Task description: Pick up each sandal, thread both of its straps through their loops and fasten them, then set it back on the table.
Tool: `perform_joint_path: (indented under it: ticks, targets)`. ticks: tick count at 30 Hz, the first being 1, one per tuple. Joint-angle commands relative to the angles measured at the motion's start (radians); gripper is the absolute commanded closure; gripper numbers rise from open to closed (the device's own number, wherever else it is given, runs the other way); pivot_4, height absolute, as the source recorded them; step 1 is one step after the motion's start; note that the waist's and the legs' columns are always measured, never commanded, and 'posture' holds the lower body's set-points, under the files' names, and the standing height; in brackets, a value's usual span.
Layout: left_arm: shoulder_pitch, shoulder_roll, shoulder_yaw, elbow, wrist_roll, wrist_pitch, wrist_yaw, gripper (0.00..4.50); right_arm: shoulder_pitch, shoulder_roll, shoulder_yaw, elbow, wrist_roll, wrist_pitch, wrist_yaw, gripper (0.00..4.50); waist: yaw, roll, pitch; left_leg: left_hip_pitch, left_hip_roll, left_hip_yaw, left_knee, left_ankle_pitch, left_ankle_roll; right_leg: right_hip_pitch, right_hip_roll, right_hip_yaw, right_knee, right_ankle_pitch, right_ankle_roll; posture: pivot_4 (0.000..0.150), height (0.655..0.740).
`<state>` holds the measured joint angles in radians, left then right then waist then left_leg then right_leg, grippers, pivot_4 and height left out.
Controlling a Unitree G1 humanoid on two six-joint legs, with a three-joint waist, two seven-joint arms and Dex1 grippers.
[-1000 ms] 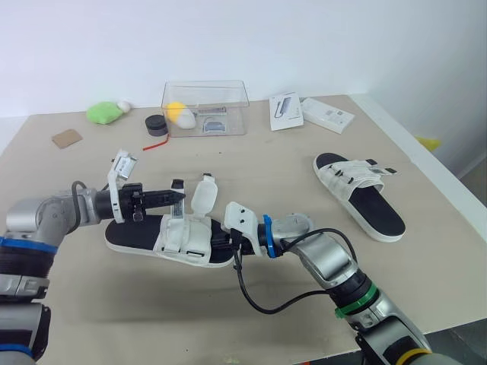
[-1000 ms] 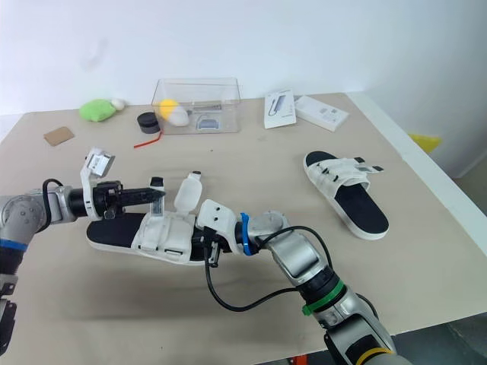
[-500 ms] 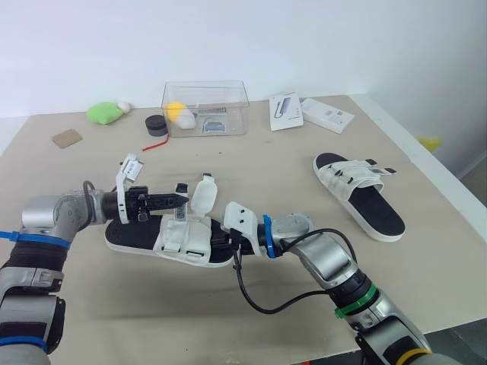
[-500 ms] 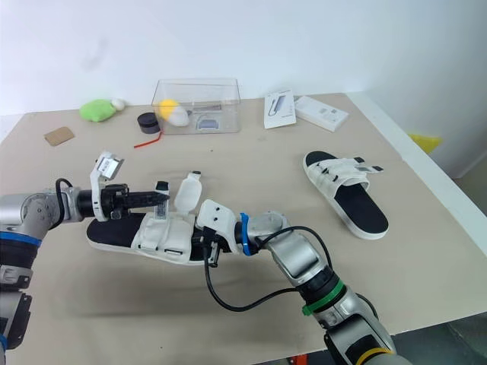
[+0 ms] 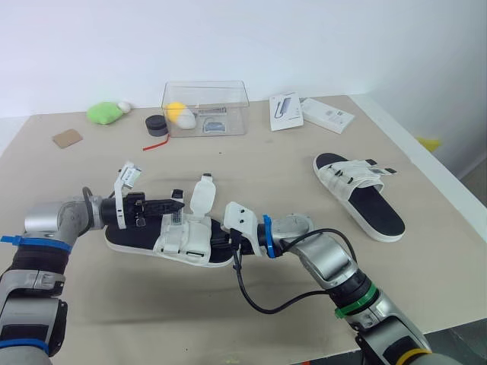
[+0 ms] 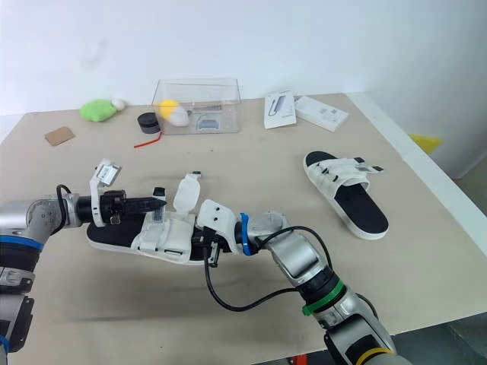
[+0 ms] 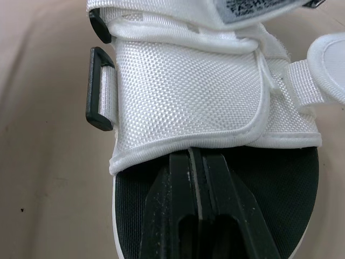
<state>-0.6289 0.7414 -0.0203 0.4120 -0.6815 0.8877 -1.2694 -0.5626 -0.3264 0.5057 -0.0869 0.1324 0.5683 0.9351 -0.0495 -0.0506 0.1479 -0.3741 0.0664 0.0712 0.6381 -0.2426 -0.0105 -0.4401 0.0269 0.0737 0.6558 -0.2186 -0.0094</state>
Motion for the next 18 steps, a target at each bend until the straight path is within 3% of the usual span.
perform_joint_path:
  ticks: [1, 18]
  targets:
    - [0.002, -0.001, 0.018, 0.006, 0.029, -0.022, -0.011, 4.43, 0.028, -0.011, 0.041, 0.036, -0.028, 0.041, -0.003, 4.50, 0.000, 0.000, 0.000, 0.000, 0.000, 0.000, 0.000, 0.000, 0.000, 0.000, 0.000, 0.000, 0.000, 0.000, 0.000, 0.150, 0.7400]
    - [0.030, -0.015, 0.026, 0.002, 0.102, -0.114, -0.021, 4.43, 0.026, -0.008, 0.043, 0.041, -0.027, 0.029, -0.001, 4.50, 0.000, 0.000, 0.000, 0.000, 0.000, -0.002, 0.000, 0.000, 0.000, 0.000, 0.000, -0.001, 0.001, 0.000, 0.000, 0.150, 0.7400]
